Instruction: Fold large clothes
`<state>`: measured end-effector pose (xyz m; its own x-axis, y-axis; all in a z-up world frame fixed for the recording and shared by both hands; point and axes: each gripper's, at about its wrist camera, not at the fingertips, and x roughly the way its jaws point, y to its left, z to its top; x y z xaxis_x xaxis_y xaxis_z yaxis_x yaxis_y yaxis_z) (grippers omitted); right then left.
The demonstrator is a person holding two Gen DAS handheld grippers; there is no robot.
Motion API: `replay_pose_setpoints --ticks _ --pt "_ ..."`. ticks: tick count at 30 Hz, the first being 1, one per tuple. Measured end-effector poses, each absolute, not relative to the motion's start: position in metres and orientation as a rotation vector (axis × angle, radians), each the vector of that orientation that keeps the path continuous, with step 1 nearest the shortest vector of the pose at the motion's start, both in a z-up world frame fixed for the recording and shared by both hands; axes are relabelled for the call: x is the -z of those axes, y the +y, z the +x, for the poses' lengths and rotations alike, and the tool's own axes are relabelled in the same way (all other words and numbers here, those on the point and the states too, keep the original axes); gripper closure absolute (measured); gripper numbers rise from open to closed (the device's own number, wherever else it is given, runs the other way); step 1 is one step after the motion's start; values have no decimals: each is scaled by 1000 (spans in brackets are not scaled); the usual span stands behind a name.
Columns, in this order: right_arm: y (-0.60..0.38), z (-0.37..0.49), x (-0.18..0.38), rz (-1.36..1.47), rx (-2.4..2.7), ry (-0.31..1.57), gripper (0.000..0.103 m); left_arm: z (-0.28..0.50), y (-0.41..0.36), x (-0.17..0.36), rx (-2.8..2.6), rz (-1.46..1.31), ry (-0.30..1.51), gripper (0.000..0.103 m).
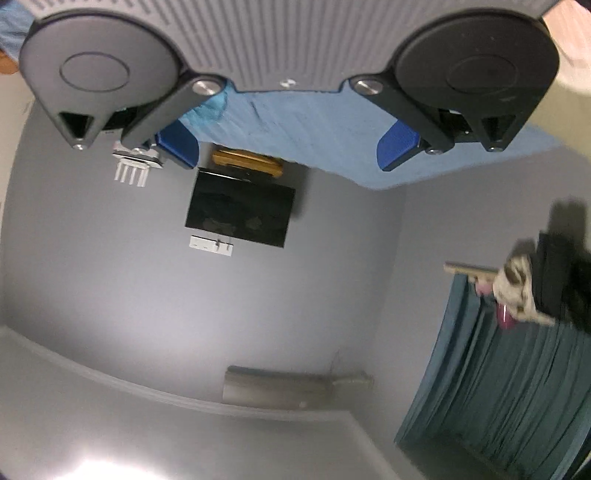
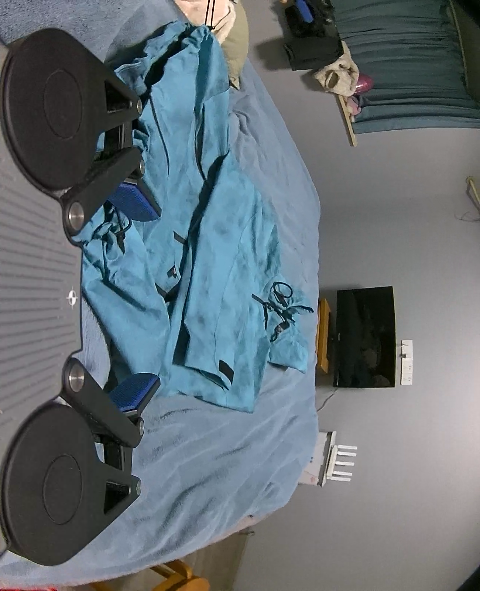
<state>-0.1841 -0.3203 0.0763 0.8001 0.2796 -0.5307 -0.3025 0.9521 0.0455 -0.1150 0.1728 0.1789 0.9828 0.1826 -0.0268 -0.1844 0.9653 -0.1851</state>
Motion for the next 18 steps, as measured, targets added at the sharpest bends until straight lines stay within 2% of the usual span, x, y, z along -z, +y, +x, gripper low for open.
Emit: replay_pose_setpoints --ticks 3,6,9,14,18 --pt "-317 -183 -75 -52 -330 569 12 -110 168 -203 -159 -102 89 0" --pt "-318 -183 -76 -73 -344 572 12 -122 173 -221 -140 -121 76 0" --pt "-323 -181 -77 -71 -364 595 12 -126 177 -228 -61 -78 219 0" --pt "-325 -182 -77 -158 -429 650 12 -121 178 -186 139 -50 561 0" --pt "-318 -191 -76 -292 -478 695 12 -129 168 -142 280 74 721 0"
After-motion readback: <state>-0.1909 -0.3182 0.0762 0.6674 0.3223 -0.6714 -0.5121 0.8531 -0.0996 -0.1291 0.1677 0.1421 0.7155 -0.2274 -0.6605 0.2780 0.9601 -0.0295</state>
